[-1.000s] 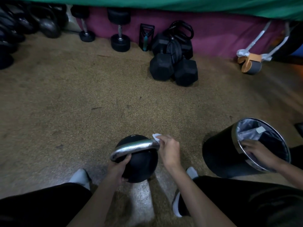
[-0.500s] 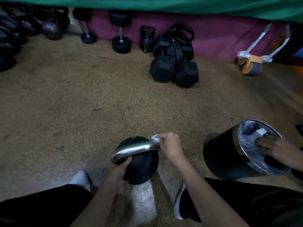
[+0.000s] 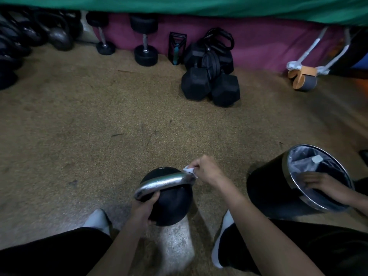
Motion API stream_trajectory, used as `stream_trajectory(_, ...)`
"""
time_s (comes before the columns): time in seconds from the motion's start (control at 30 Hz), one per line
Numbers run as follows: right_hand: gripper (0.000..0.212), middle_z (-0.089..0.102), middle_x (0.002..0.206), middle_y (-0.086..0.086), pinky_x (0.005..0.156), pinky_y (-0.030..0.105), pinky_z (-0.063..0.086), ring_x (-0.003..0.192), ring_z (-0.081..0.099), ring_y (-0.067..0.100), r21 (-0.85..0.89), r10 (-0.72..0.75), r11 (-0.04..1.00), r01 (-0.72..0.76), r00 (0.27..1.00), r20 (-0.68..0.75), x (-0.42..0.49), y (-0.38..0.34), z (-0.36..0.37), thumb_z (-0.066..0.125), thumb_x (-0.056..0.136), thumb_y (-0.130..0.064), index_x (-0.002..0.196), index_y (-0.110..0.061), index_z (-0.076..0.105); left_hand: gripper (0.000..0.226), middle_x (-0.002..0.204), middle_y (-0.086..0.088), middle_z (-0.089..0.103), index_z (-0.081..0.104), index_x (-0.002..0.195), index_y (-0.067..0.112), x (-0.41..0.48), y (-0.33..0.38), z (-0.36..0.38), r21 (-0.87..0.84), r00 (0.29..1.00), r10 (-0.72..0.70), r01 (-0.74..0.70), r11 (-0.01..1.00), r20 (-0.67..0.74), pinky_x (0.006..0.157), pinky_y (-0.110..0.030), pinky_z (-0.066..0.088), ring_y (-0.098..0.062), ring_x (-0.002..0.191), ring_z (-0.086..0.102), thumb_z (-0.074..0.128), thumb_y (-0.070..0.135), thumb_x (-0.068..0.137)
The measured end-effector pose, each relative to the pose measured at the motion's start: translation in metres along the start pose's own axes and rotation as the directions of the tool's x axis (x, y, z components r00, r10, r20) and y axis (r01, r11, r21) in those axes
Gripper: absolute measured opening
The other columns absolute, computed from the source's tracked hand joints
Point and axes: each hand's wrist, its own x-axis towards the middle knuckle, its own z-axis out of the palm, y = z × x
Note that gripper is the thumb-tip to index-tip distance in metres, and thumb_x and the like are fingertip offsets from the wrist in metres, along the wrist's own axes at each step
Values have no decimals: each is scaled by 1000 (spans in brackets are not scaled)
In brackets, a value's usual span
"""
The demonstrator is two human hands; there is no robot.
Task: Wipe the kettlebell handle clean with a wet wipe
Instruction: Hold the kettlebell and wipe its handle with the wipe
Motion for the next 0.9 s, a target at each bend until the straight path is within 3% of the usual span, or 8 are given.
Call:
stream_trajectory(0.07,24,74,97,2,75,23,52,82,65,14,-25,14,1000,-14,1000,2,3,1,2,59,84,-1,93,-15,76,72,140,-12,57,50,139,24,0,0,0,6,1000,-8,8,1000,-2,79,-67,54,-43,127,53,86,31,77)
stream_trajectory(0.2,17,73,101,0,79,20,48,92,66,15,-87,46,995,-42,998,46,9,-5,6,64,85,-13,95,-20,76,73,140,-13,56,48,140,25,-2,0,0,5,1000,-3,3,1000,-13,68,-56,57,-43,126,53,86,30,77)
stream_trajectory(0.3,17,73,103,1,88,25,51,94,66,15,-70,15,998,-10,997,79,11,-12,5,64,85,-10,94,-18,76,76,142,-13,55,47,140,27,0,0,0,5,1000,-15,15,1000,-19,80,-67,54,-44,127,52,87,33,76)
stream_trajectory(0.47,24,73,99,-1,72,20,49,82,63,10,-5,-12,1000,12,998,64,7,-9,-2,60,83,-1,91,-17,76,86,143,-11,55,47,140,30,2,0,-1,20,999,-23,23,1000,-32,84,-72,50,-44,127,52,91,40,68)
stream_trajectory(0.57,20,73,101,0,78,18,45,86,63,11,-18,-9,1000,10,999,45,7,-6,-3,63,83,-2,92,-15,76,82,143,-12,56,46,140,29,3,-1,-2,12,999,-16,16,1000,-32,83,-70,51,-44,127,53,89,37,71)
stream_trajectory(0.7,17,71,104,1,89,27,51,93,64,14,-21,30,999,-29,998,60,10,-10,2,65,84,-6,93,-15,75,82,144,-12,54,45,142,28,3,-1,-2,29,999,-6,7,1000,-47,86,-70,50,-44,129,51,89,36,73)
stream_trajectory(0.83,24,72,104,1,83,21,49,91,64,14,-13,-19,1000,20,999,45,8,-11,2,60,85,-1,95,-16,75,78,143,-12,55,46,141,28,3,-1,-2,28,999,-6,7,1000,-42,85,-68,52,-44,128,51,87,34,76)
stream_trajectory(0.9,29,73,101,0,71,15,47,80,63,10,0,-18,1000,18,1000,14,3,-6,1,56,85,1,96,-18,76,74,142,-12,56,48,141,26,3,-1,-1,19,1000,-3,4,1000,-27,77,-59,56,-42,127,53,86,32,78)
